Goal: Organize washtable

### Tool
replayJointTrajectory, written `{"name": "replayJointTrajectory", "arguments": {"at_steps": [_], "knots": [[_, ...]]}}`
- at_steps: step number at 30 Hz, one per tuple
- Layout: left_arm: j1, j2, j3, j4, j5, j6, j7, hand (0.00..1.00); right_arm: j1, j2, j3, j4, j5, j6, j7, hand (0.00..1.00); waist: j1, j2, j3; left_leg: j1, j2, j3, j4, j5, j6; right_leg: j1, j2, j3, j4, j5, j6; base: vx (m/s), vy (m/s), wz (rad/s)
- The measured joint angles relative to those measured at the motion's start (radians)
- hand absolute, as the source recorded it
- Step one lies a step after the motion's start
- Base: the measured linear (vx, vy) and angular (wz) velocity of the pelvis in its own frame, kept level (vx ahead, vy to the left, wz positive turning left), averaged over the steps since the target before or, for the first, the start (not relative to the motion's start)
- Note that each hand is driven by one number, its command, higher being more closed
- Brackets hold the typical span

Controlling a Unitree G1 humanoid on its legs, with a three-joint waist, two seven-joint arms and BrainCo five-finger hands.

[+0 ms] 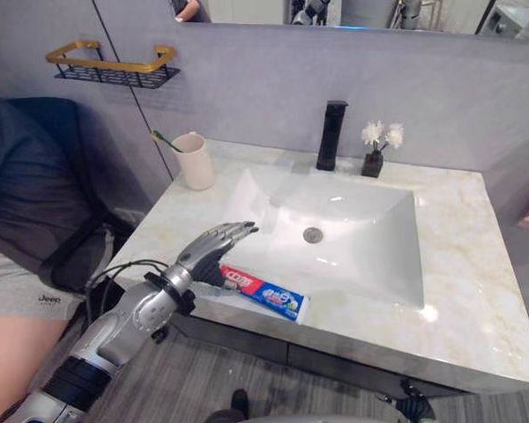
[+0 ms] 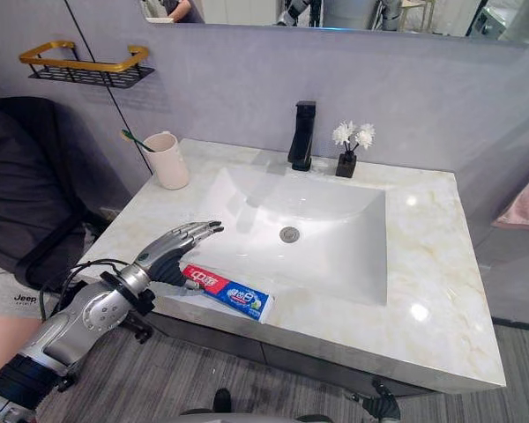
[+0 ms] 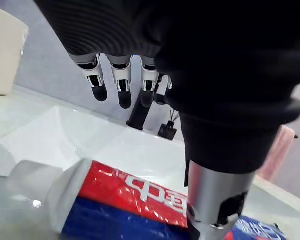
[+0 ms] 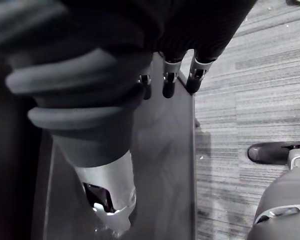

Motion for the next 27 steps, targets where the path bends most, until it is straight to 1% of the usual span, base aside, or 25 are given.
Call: {"name": "replayJointTrajectory", "arguments": {"at_steps": [2, 6, 7, 9, 10, 12, 16, 18, 22, 24, 27], "knots": [[0.001, 0.002, -0.005, 0.013, 0.002, -0.009, -0.009, 0.0, -0.004, -0.007, 0.008, 0.0, -0.01, 0.0, 0.0, 0.0, -0.001, 0.003, 0.002, 0.003, 0.002, 0.005, 0.0, -0.001, 0.0, 0.0, 0.001, 0.004, 0.0, 0.0, 0.0, -0.02, -0.019, -0.09], [0.006, 0.017, -0.037, 0.032, 0.021, -0.012, -0.03, 0.0, -0.011, -0.022, 0.037, 0.0, -0.019, 0.0, 0.001, 0.0, -0.001, 0.009, 0.005, 0.006, 0.008, 0.015, 0.0, -0.003, -0.002, -0.007, 0.004, 0.016, 0.001, 0.001, -0.001, -0.04, -0.019, -0.1], [0.009, 0.017, -0.039, 0.034, 0.027, -0.015, -0.029, 1.0, -0.017, -0.027, 0.039, 0.0, -0.019, 0.0, 0.002, 0.0, 0.0, 0.012, 0.006, 0.005, 0.01, 0.024, 0.0, -0.004, -0.001, -0.014, 0.004, 0.025, 0.002, 0.002, -0.002, -0.05, -0.007, -0.17], [0.009, 0.018, -0.041, 0.035, 0.03, -0.018, -0.03, 1.0, -0.019, -0.031, 0.04, 0.0, -0.02, 0.0, 0.005, 0.0, -0.001, 0.016, 0.007, 0.004, 0.009, 0.024, -0.001, -0.004, 0.0, -0.015, 0.003, 0.026, 0.002, 0.003, -0.001, -0.05, -0.006, -0.07], [0.009, 0.022, -0.044, 0.037, 0.035, -0.03, -0.037, 1.0, -0.018, -0.037, 0.049, 0.0, -0.021, 0.0, 0.008, 0.0, -0.001, 0.017, 0.007, 0.004, 0.008, 0.025, -0.001, -0.005, 0.001, -0.016, 0.002, 0.027, 0.002, 0.004, 0.0, -0.04, -0.006, -0.01], [0.009, 0.036, -0.055, 0.038, 0.034, -0.038, -0.049, 1.0, -0.018, -0.042, 0.064, 0.0, -0.022, 0.0, 0.009, 0.0, -0.001, 0.017, 0.007, 0.004, 0.009, 0.025, -0.001, -0.005, 0.001, -0.017, 0.002, 0.027, 0.001, 0.004, 0.0, -0.03, -0.01, -0.01], [0.006, 0.047, -0.062, 0.04, 0.029, -0.053, -0.046, 1.0, -0.019, -0.051, 0.068, 0.0, -0.042, 0.0, 0.01, 0.0, -0.001, 0.018, 0.006, 0.002, 0.009, 0.03, -0.001, -0.005, 0.001, -0.022, 0.002, 0.036, 0.001, 0.005, 0.001, -0.02, -0.01, -0.04], [-0.011, 0.045, -0.061, 0.059, 0.023, -0.052, -0.044, 1.0, -0.032, -0.054, 0.072, 0.0, -0.05, 0.0, 0.011, 0.0, -0.003, 0.021, 0.005, -0.004, 0.01, 0.038, -0.001, -0.005, 0.001, -0.033, 0.003, 0.048, -0.001, 0.01, 0.002, -0.03, -0.01, -0.13], [-0.03, 0.045, -0.061, 0.077, 0.013, -0.045, -0.044, 1.0, -0.044, -0.058, 0.078, -0.008, -0.05, 0.0, 0.011, 0.0, -0.018, 0.024, 0.002, -0.004, 0.01, 0.057, -0.001, -0.01, 0.004, -0.034, 0.002, 0.063, -0.021, 0.025, 0.002, -0.01, -0.007, -0.14], [-0.033, 0.045, -0.06, 0.097, 0.013, -0.035, -0.043, 1.0, -0.043, -0.058, 0.078, -0.03, -0.05, 0.0, 0.011, 0.0, -0.033, 0.026, 0.001, -0.004, 0.01, 0.066, 0.0, -0.013, 0.004, -0.034, 0.002, 0.073, -0.03, 0.032, 0.004, 0.0, -0.015, -0.13], [-0.028, 0.044, -0.06, 0.114, 0.01, -0.026, -0.044, 1.0, -0.043, -0.065, 0.077, -0.039, -0.05, 0.0, 0.011, 0.0, -0.036, 0.031, -0.002, -0.002, 0.011, 0.079, 0.0, -0.015, 0.005, -0.036, 0.001, 0.083, -0.033, 0.036, 0.005, 0.0, -0.018, -0.13]]}}
